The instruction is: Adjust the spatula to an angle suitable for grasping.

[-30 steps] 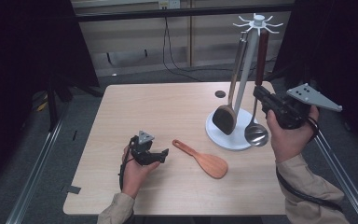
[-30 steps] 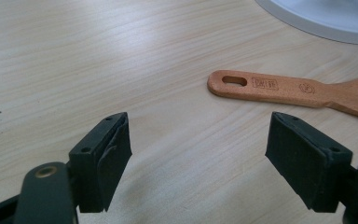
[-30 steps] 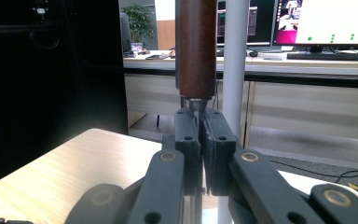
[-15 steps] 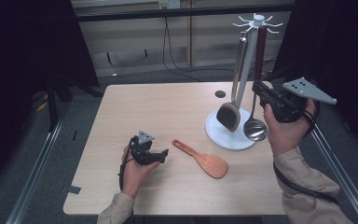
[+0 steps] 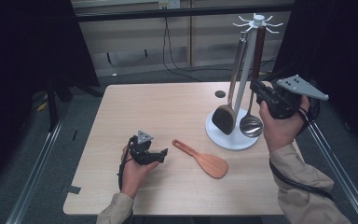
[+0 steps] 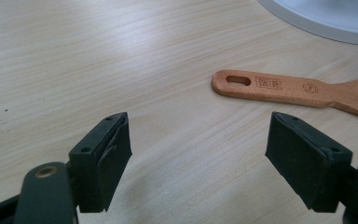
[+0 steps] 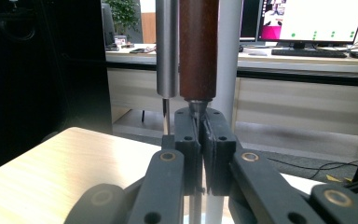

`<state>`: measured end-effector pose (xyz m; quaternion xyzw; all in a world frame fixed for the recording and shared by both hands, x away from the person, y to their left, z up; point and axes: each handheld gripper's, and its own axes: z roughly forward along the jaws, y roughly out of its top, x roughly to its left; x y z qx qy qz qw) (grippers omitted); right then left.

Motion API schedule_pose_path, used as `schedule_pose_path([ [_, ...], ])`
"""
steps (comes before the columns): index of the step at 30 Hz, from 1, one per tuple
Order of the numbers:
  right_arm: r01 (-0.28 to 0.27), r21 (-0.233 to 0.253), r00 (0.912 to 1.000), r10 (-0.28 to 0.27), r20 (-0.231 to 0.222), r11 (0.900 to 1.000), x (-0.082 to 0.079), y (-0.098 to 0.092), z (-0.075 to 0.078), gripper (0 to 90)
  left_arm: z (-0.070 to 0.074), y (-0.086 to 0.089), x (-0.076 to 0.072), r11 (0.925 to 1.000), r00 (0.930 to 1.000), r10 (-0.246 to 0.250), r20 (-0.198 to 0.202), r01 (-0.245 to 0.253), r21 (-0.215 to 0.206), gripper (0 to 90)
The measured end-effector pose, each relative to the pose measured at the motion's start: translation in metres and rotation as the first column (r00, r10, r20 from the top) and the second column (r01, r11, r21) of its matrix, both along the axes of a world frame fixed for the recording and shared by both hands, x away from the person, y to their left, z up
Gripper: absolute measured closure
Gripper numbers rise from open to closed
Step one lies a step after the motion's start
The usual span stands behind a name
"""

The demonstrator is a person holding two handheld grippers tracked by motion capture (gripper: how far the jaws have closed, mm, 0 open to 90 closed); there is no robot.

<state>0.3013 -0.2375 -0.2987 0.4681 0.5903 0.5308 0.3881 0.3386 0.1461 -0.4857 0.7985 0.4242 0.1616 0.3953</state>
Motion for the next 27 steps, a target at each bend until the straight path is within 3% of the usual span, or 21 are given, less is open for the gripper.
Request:
schedule_pose_path([
  [19,-0.023,0.035,0.9992,0.024,-0.031,0.999,0.013,0.001,-0.002,86.3,0.0,0.001,0.0,0.9998,0.9999,-0.01,-0.003,0.01,0.019,21.8],
  [21,-0.026,0.042,0.9989,0.028,-0.038,0.999,0.015,0.001,-0.002,86.3,0.0,0.0,-0.001,1.0,1.0,0.001,0.0,-0.001,0.003,21.8],
  [23,-0.025,0.045,0.9988,0.027,-0.04,0.999,0.017,0.001,-0.003,86.3,0.001,0.002,0.0,0.9998,0.9999,-0.012,-0.004,0.012,0.019,21.8],
  [27,-0.022,0.034,0.999,0.023,-0.037,0.999,0.019,-0.001,-0.004,86.2,0.0,0.001,-0.001,0.9999,1.0,-0.004,-0.001,0.004,0.011,21.8],
])
